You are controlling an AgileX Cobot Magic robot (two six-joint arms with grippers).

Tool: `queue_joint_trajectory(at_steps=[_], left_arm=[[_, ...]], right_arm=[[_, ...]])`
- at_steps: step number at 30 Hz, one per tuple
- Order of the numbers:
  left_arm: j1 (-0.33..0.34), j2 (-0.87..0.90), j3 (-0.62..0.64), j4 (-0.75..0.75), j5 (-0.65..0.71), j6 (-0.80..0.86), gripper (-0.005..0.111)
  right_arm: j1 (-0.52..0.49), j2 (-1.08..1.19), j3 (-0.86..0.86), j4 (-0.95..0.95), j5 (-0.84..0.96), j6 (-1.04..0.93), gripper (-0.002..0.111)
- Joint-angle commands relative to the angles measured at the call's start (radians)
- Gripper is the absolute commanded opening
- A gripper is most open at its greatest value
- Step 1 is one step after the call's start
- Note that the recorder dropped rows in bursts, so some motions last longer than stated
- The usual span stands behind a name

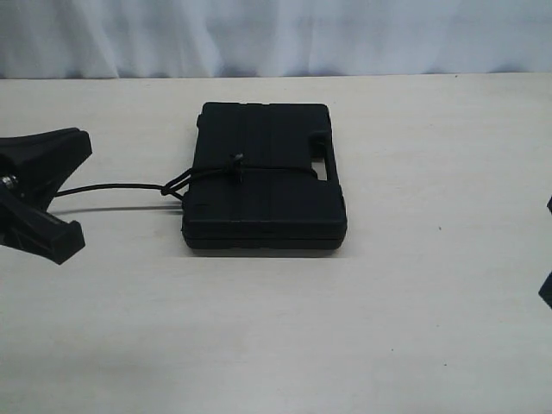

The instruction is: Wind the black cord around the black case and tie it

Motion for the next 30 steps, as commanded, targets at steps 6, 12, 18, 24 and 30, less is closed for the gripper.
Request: queue_joint_trajectory(at_steps=[6, 12, 18, 24, 30], left_arm=[[-0.008, -0.272, 0.197, 0.005, -0.029, -0.010, 0.000], [-0.008, -0.526, 0.285, 0.003, 0.198, -0.010, 0.000], [-0.008, -0.751, 0.285, 0.003, 0.447, -0.010, 0.000], [0.053, -0.844, 0.285, 0.007, 0.458, -0.010, 0.000], [0.181, -0.844, 0.285, 0.023, 0.436, -0.010, 0.000]], right_arm=[[0.002, -0.236, 0.140, -0.262, 0.049, -0.007, 0.004], [0.000, -0.425, 0.140, -0.423, 0.280, -0.007, 0.004], [-0.014, -0.425, 0.140, -0.415, 0.253, -0.009, 0.004], [-0.016, -0.425, 0.140, -0.415, 0.251, -0.009, 0.004], [-0.104, -0.425, 0.140, -0.415, 0.251, -0.009, 0.004]])
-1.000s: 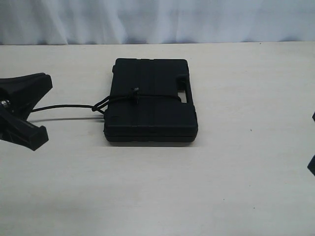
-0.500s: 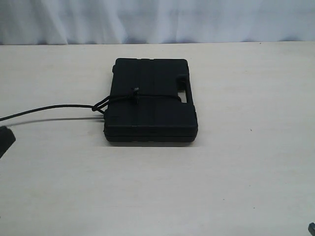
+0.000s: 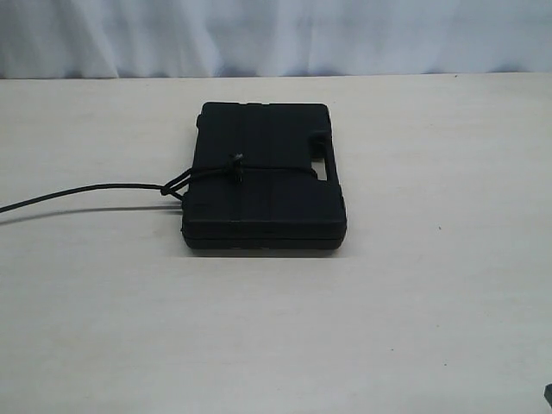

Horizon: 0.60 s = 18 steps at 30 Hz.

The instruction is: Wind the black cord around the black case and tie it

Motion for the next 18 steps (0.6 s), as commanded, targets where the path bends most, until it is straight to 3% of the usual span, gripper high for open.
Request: queue_joint_trajectory(at_steps=[1, 6, 18], left_arm=[[0.077, -0.005, 0.003, 0.020, -0.032, -0.004, 0.000], [0.124, -0.005, 0.003, 0.018, -0.035, -0.004, 0.000], [0.123, -0.005, 0.003, 0.020, -0.024, -0.004, 0.000]], right_arm=[[-0.073, -0.006, 0.002, -0.007, 0.003, -0.003, 0.004], [-0.109, -0.006, 0.002, -0.007, 0.003, -0.003, 0.004], [-0.108, -0.006, 0.002, -0.007, 0.015, -0.001, 0.004]])
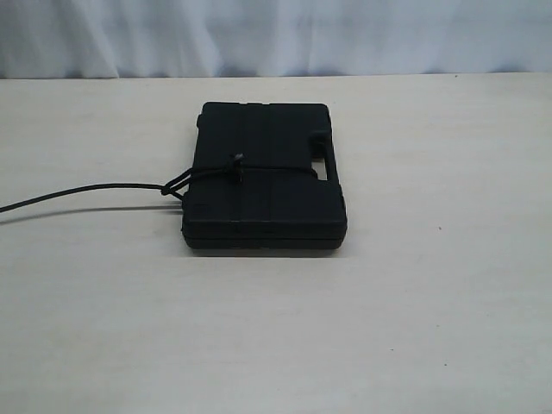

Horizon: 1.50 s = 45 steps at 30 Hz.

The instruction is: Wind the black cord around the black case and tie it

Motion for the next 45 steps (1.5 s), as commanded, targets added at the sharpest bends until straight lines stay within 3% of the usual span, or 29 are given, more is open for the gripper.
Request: queue_joint_trajectory(at_steps=[1, 6, 11, 13, 19, 22, 28, 33, 45], left_arm=[[0.002, -0.003, 0.003, 0.001, -0.004, -0.004, 0.000], [0.024, -0.003, 0.003, 0.003, 0.069, -0.004, 0.000], [0.176, -0.003, 0.003, 0.001, 0.120, -0.004, 0.000], [0.200, -0.003, 0.003, 0.001, 0.157, -0.004, 0.000], [0.202, -0.003, 0.003, 0.007, 0.153, -0.004, 0.000], [0.202, -0.003, 0.003, 0.007, 0.157, -0.004, 0.000], [0.202, -0.003, 0.003, 0.007, 0.157, -0.004, 0.000], [0.202, -0.003, 0.003, 0.007, 0.157, -0.004, 0.000], [0.202, -0.003, 0.003, 0.007, 0.157, -0.004, 0.000]], right_arm=[[-0.005, -0.006, 0.002, -0.007, 0.020, -0.001, 0.004], [-0.005, -0.006, 0.002, -0.007, 0.113, -0.001, 0.004], [-0.005, -0.006, 0.002, -0.007, 0.118, -0.001, 0.004], [-0.005, -0.006, 0.002, -0.007, 0.118, -0.001, 0.004], [-0.005, -0.006, 0.002, 0.013, 0.134, 0.003, 0.004], [-0.005, -0.006, 0.002, 0.097, 0.127, 0.143, 0.004], [-0.005, -0.006, 0.002, 0.090, 0.124, 0.177, 0.004], [-0.005, -0.006, 0.002, 0.090, 0.131, 0.393, 0.004], [-0.005, -0.006, 0.002, 0.089, 0.134, 0.402, 0.004]])
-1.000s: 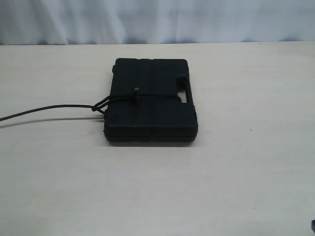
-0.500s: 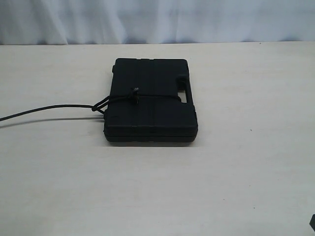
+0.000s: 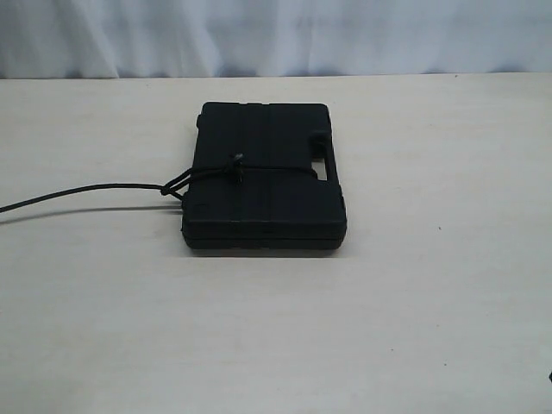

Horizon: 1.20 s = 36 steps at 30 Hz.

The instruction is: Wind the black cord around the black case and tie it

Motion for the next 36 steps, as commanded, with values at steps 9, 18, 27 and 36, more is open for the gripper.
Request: queue_joint_trajectory(at_steps=[9, 18, 27, 36], left_arm=[[0.006, -0.003, 0.003, -0.002, -0.006, -0.004, 0.000], [0.074, -0.003, 0.003, -0.002, -0.009, -0.004, 0.000], [0.074, -0.003, 0.003, -0.002, -0.009, -0.004, 0.000], [0.074, -0.003, 0.003, -0.002, -0.009, -0.004, 0.000]], right_arm=[[-0.089, -0.004, 0.002, -0.050, 0.000, 0.007, 0.004], [-0.128, -0.004, 0.002, -0.042, -0.015, 0.007, 0.004], [-0.128, -0.004, 0.002, -0.042, -0.015, 0.007, 0.004], [-0.128, -0.004, 0.002, -0.042, -0.015, 0.007, 0.004]])
